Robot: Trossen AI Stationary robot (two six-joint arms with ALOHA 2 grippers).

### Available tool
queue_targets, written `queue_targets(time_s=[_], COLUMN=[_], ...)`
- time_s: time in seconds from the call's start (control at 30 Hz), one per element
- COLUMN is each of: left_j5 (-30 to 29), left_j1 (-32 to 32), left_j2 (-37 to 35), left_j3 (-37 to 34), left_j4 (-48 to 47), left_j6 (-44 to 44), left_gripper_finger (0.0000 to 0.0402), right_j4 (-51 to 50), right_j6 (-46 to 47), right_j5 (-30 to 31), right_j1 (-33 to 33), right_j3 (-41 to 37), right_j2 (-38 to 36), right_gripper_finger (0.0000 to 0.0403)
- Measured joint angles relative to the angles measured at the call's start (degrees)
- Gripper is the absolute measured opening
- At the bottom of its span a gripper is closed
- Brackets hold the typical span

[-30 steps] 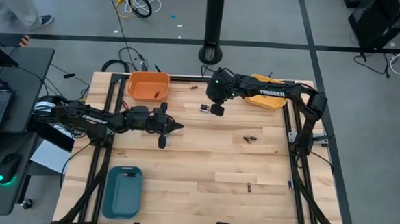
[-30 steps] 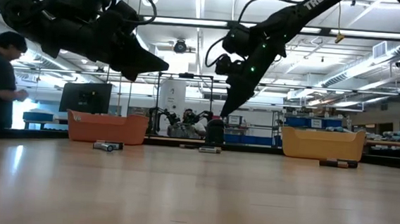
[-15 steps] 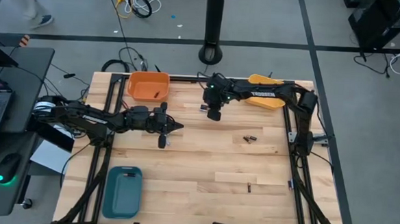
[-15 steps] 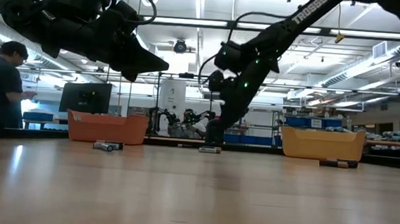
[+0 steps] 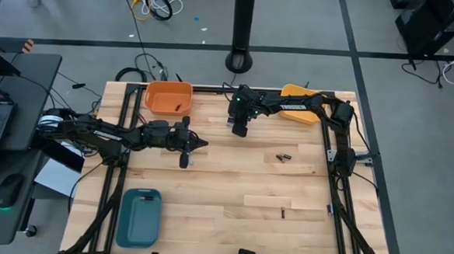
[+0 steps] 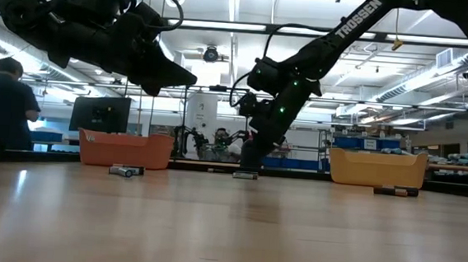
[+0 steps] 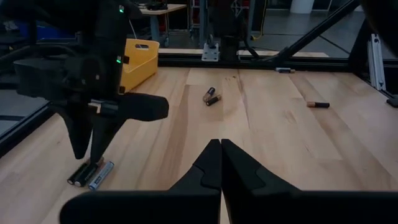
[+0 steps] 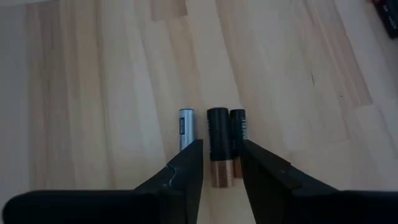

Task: Sort batteries
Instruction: Put the small copper and black battery into the orange bin

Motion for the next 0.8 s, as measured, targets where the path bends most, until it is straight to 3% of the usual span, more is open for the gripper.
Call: queue_targets(time_s=[0.23, 0.8], left_j5=[0.0, 0.0], left_j1=[0.0, 0.0], left_j2=[0.0, 0.0], left_j3=[0.0, 0.0], left_j4=[-0.21, -0.34], left_j6=[0.0, 0.02], left_gripper_finger=[0.0006, 0.0006], right_j4=[1.39, 2.24], right_j6=[-0.43, -0.21], right_j5=[3.93, 2.59], right_j1=[-1.17, -2.36], right_j3=[-0.02, -0.02], right_j2=[-0.01, 2.7], right_gripper_finger=[0.0117, 0.0116])
